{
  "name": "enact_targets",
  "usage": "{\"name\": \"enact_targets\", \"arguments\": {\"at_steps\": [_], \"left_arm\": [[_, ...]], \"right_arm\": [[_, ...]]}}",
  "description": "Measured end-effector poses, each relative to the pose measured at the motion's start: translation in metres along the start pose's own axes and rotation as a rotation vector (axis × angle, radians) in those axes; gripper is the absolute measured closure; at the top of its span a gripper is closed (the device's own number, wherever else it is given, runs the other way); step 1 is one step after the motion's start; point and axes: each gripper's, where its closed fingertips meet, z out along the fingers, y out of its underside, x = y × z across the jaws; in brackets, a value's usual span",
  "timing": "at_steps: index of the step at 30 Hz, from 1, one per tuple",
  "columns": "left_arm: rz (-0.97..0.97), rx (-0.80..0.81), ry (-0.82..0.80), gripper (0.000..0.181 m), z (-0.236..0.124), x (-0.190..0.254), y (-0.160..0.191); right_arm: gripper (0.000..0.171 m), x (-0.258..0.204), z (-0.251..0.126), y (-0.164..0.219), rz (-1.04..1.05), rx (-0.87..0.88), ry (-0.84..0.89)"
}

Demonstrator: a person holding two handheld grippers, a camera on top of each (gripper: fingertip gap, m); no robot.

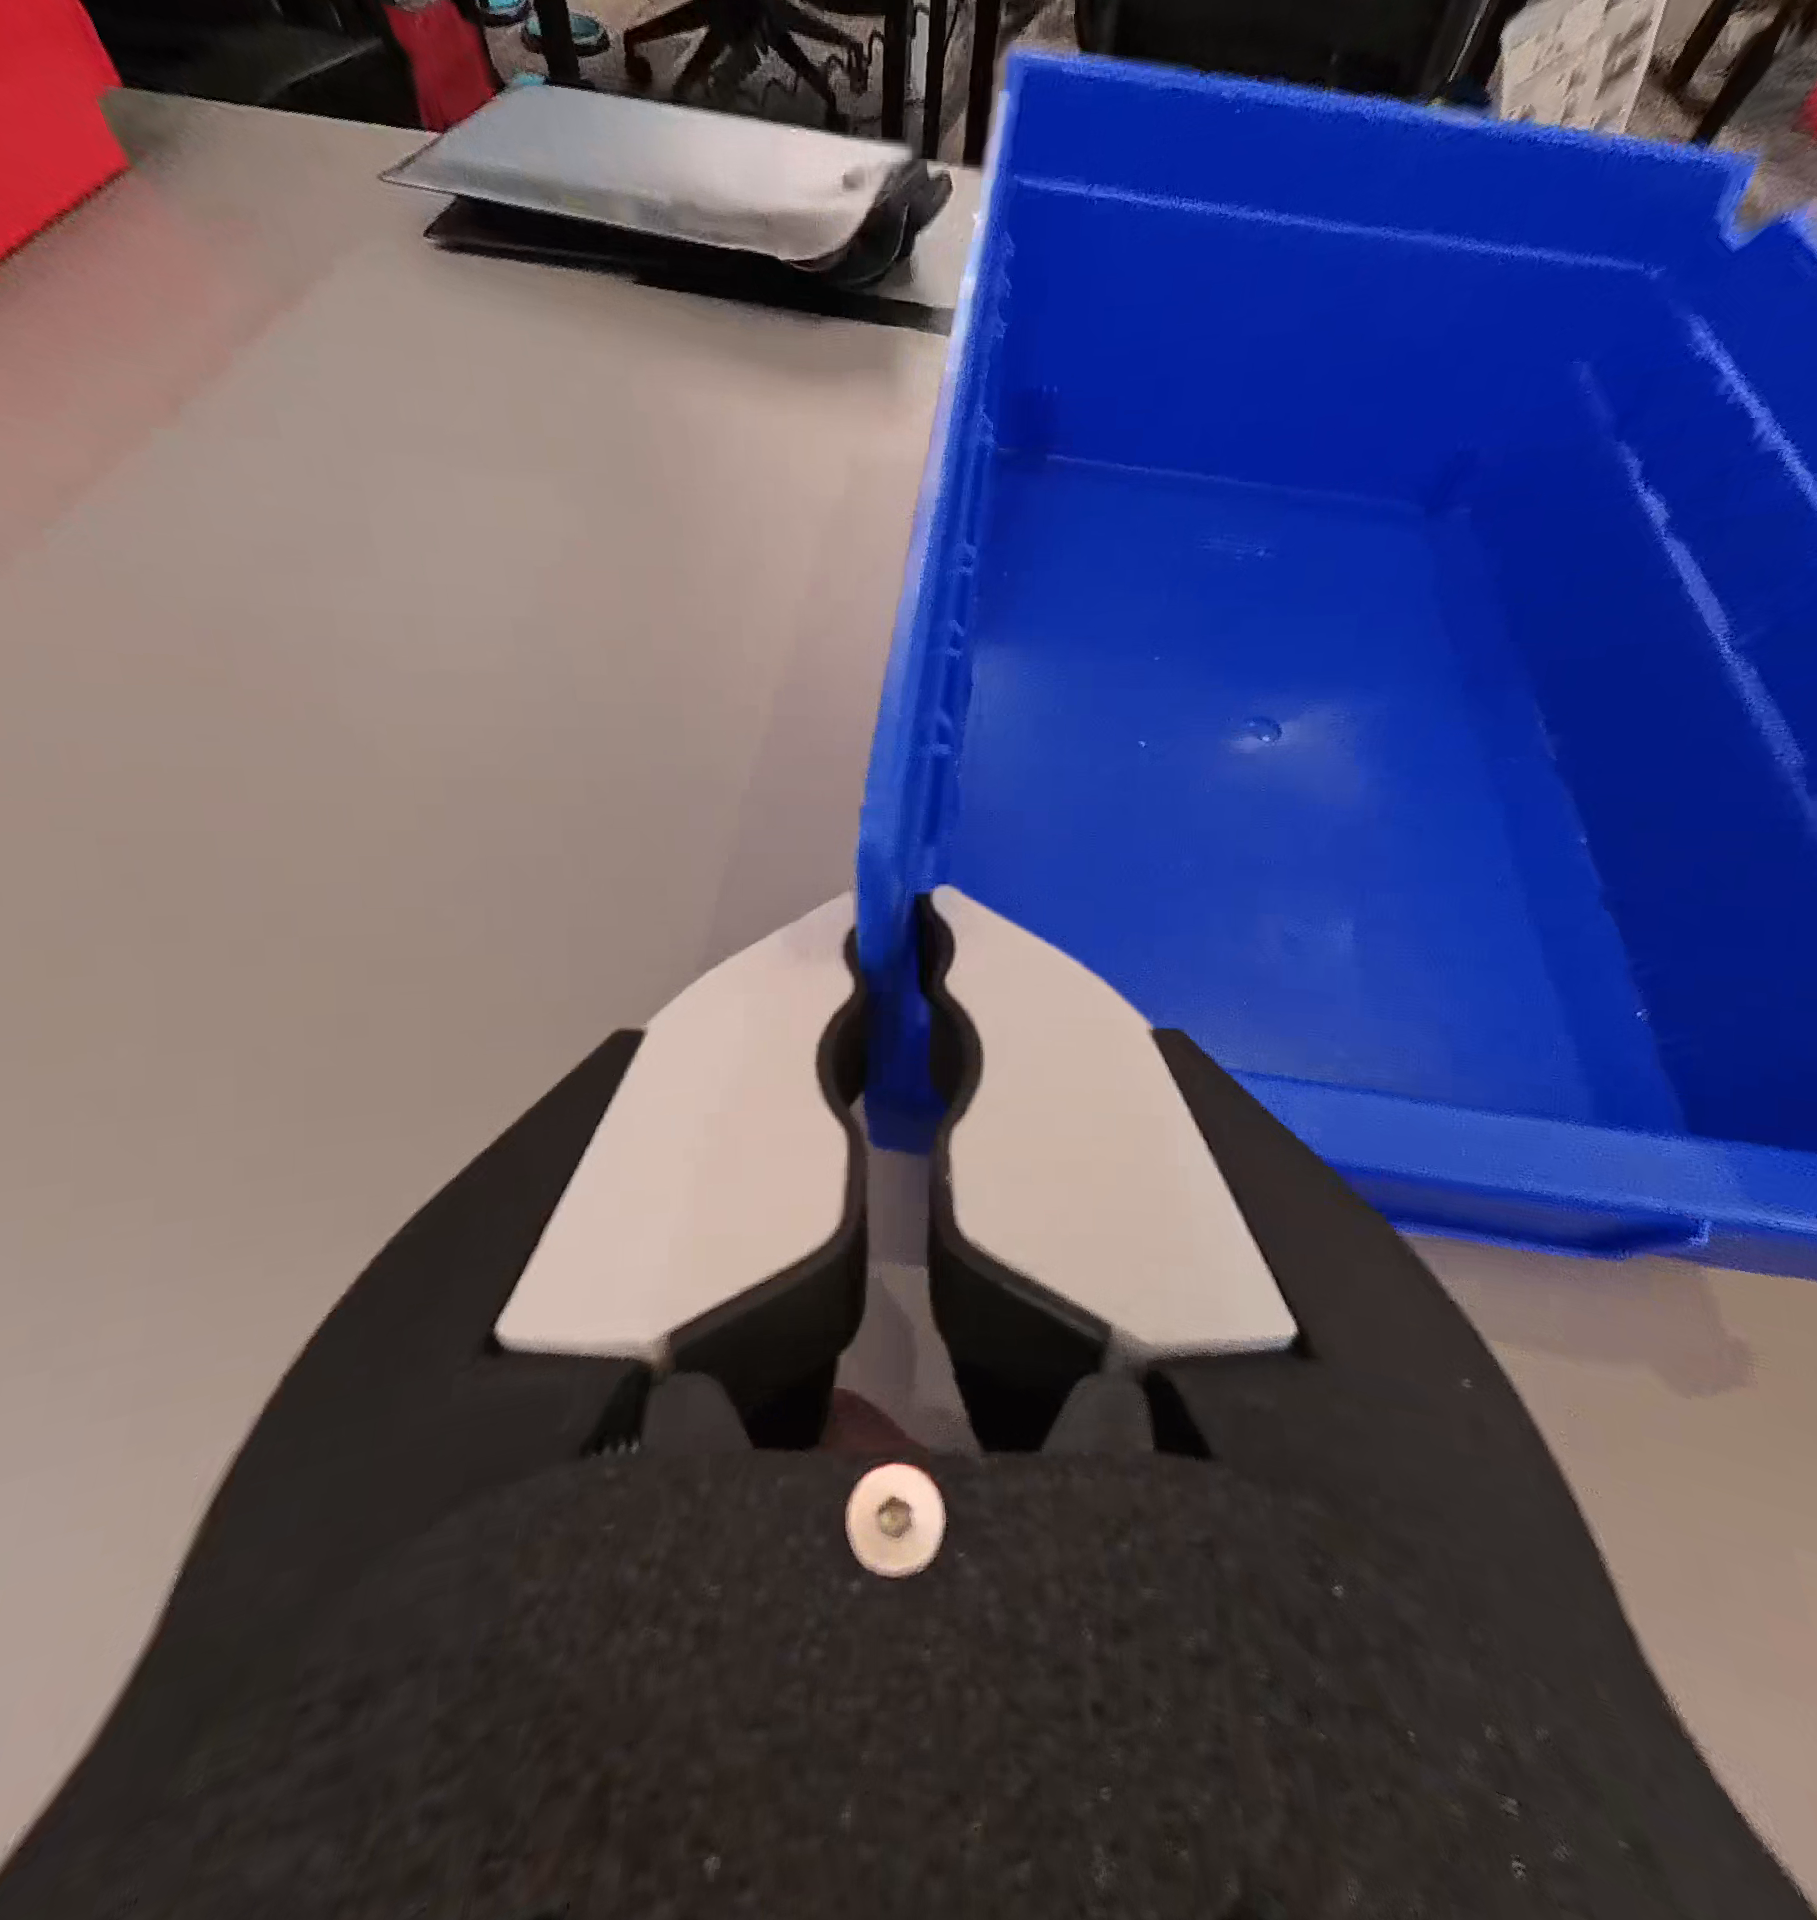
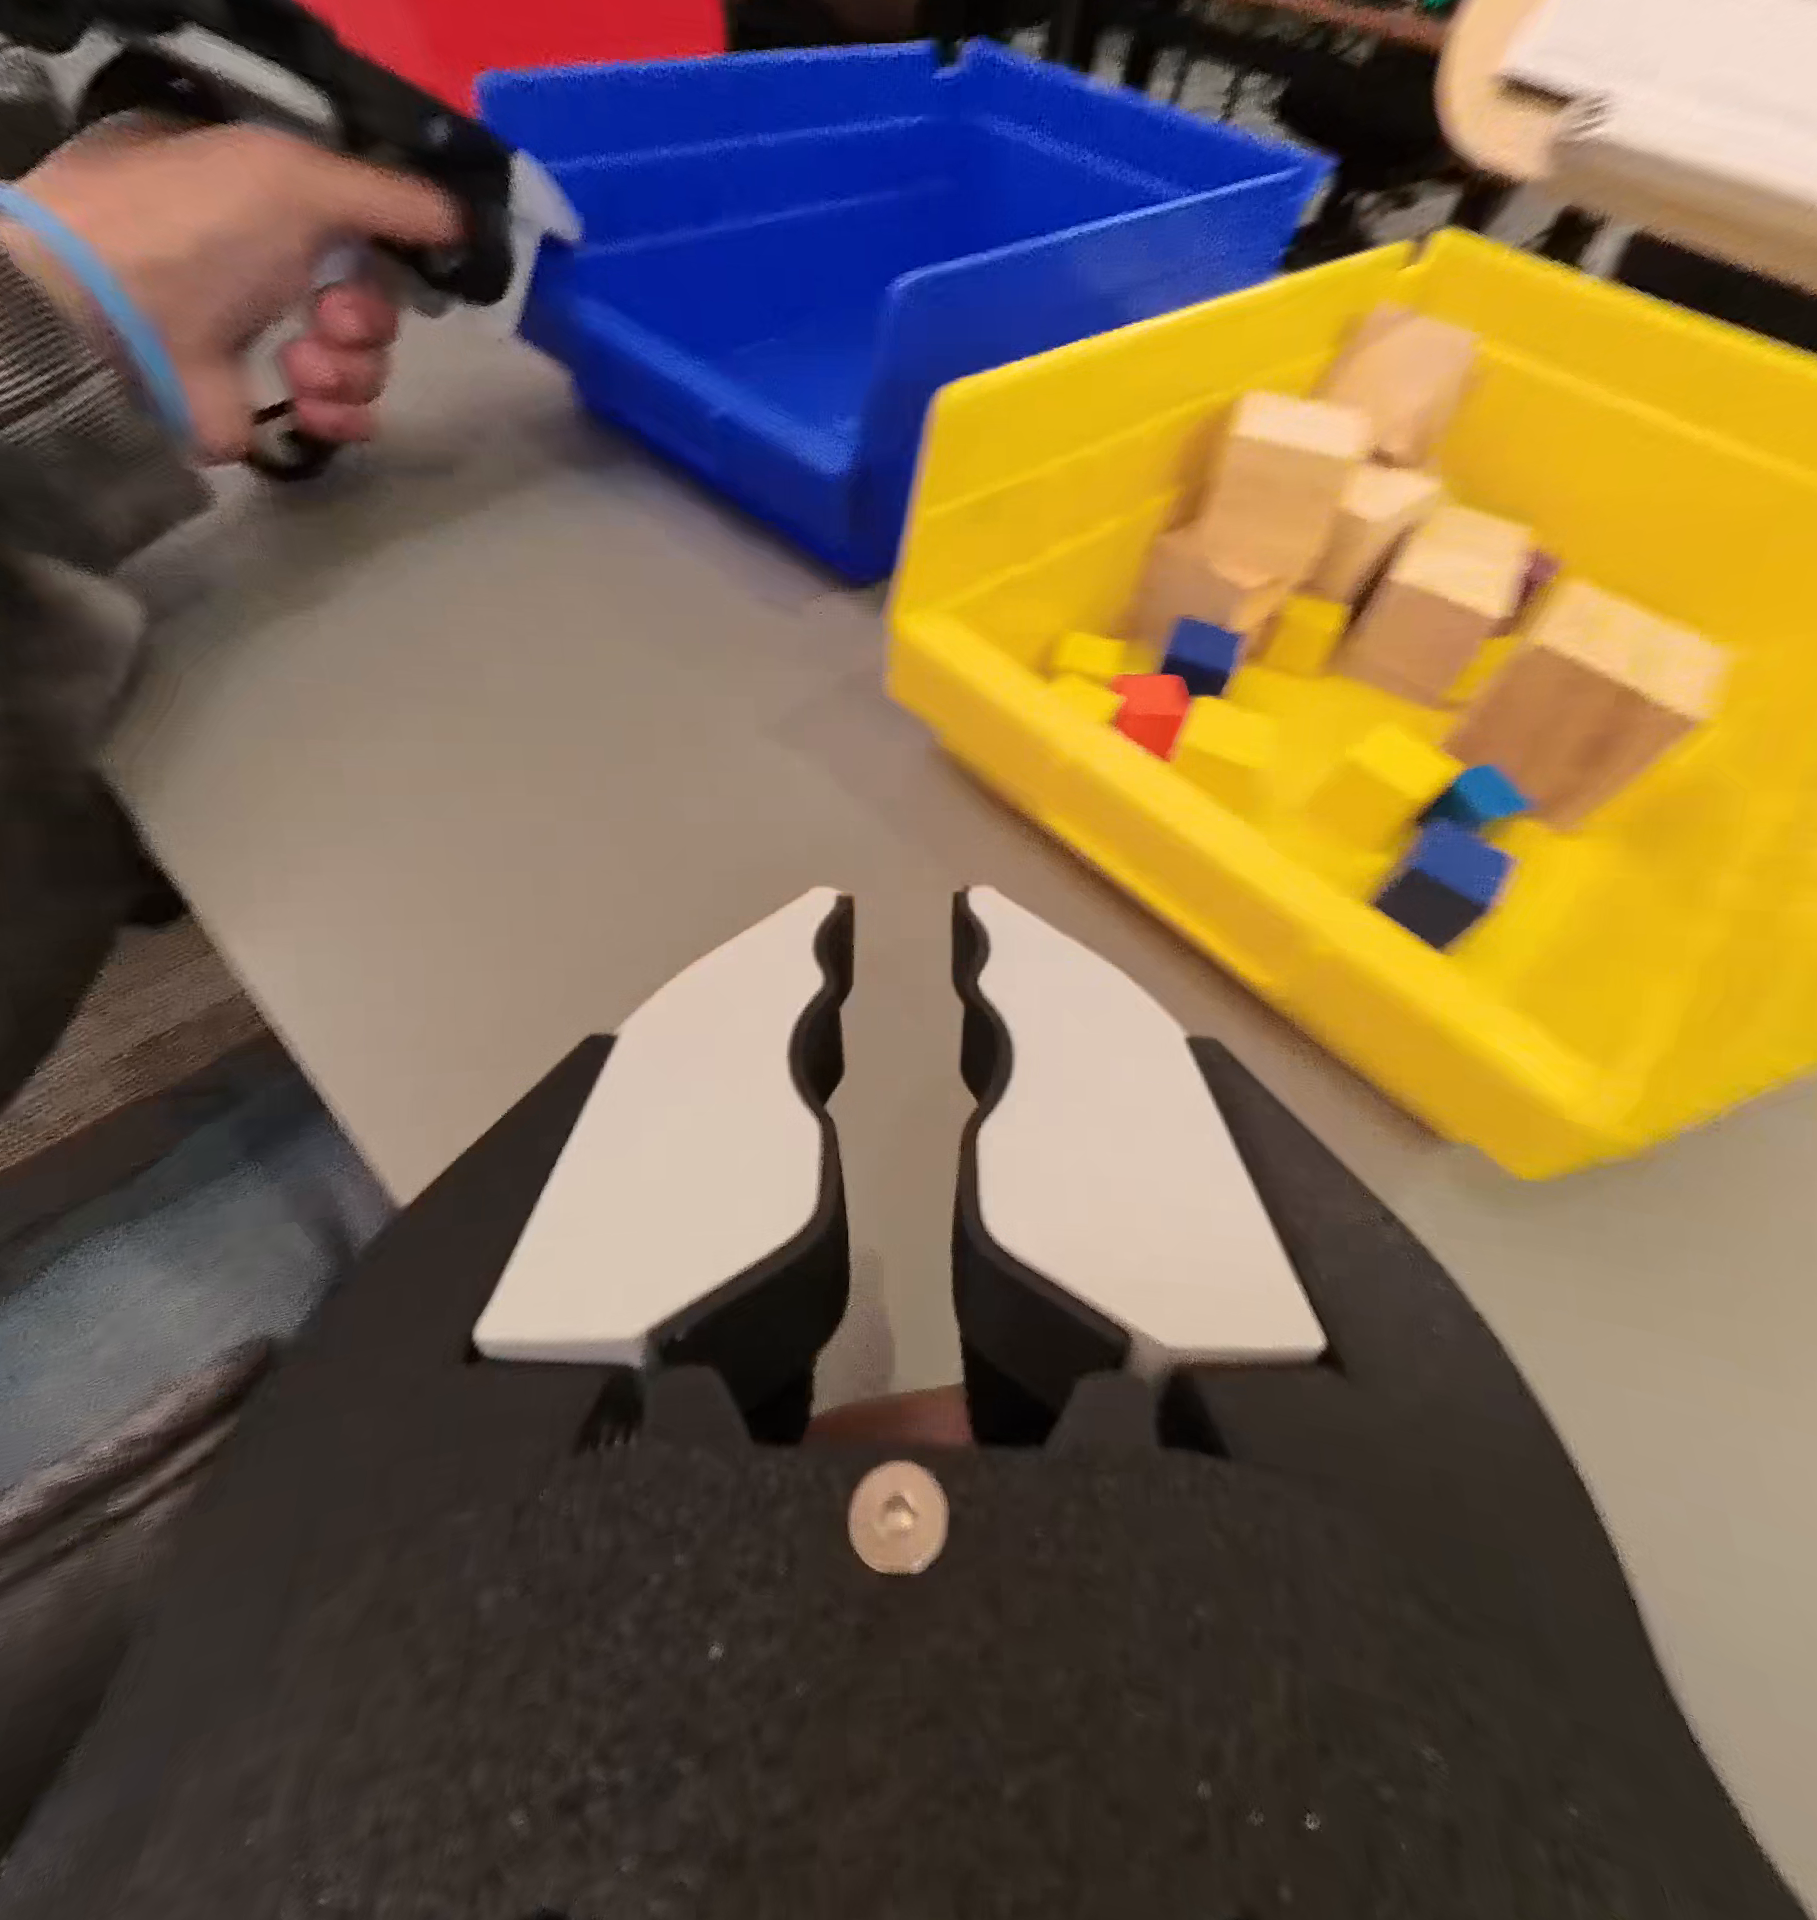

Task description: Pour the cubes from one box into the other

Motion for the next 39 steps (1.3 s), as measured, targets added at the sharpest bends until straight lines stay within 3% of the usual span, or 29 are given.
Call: {"name": "enact_targets", "arguments": {"at_steps": [2, 4, 7, 9, 13, 15, 17, 21, 26, 31, 35, 39], "left_arm": [[-0.054, 0.008, 0.066, 0.178, -0.001, 0.003, 0.001], [-0.072, -0.009, 0.026, 0.178, -0.011, 0.003, 0.007], [0.034, -0.013, -0.064, 0.179, -0.046, 0.011, 0.026], [0.001, -0.029, -0.089, 0.179, -0.073, 0.014, 0.04], [-0.004, -0.04, -0.096, 0.179, -0.12, 0.014, 0.065], [-0.024, -0.04, -0.087, 0.179, -0.139, 0.013, 0.075], [-0.04, -0.038, -0.06, 0.179, -0.154, 0.016, 0.083], [-0.018, 0.013, -0.08, 0.178, -0.173, 0.021, 0.081], [0.072, 0.226, -0.072, 0.179, -0.201, 0.06, 0.031], [0.115, 0.385, 0.067, 0.179, -0.212, 0.161, -0.042], [0.166, 0.392, 0.205, 0.179, -0.2, 0.292, -0.074], [0.188, 0.363, 0.313, 0.178, -0.177, 0.436, -0.057]], "right_arm": [[0.15, -0.022, 0.011, -0.001, 0.007, -0.021, -0.056], [0.147, -0.036, 0.022, -0.012, 0.024, -0.015, -0.081], [0.131, -0.043, 0.042, -0.037, 0.096, -0.005, -0.041], [0.124, -0.05, 0.058, -0.05, 0.196, 0.0, -0.03], [0.122, -0.052, 0.089, -0.053, 0.192, -0.045, 0.158], [0.133, -0.044, 0.099, -0.046, 0.137, -0.084, 0.293], [0.166, -0.052, 0.105, -0.039, 0.177, -0.111, 0.284], [0.168, -0.054, 0.095, -0.041, 0.234, -0.097, 0.257], [0.168, -0.024, 0.044, -0.089, 0.201, 0.064, 0.31], [0.168, 0.06, -0.051, -0.144, 0.127, 0.277, 0.509], [0.168, 0.164, -0.128, -0.128, 0.242, 0.292, 0.649], [0.169, 0.281, -0.195, -0.077, 0.254, 0.215, 0.716]]}}
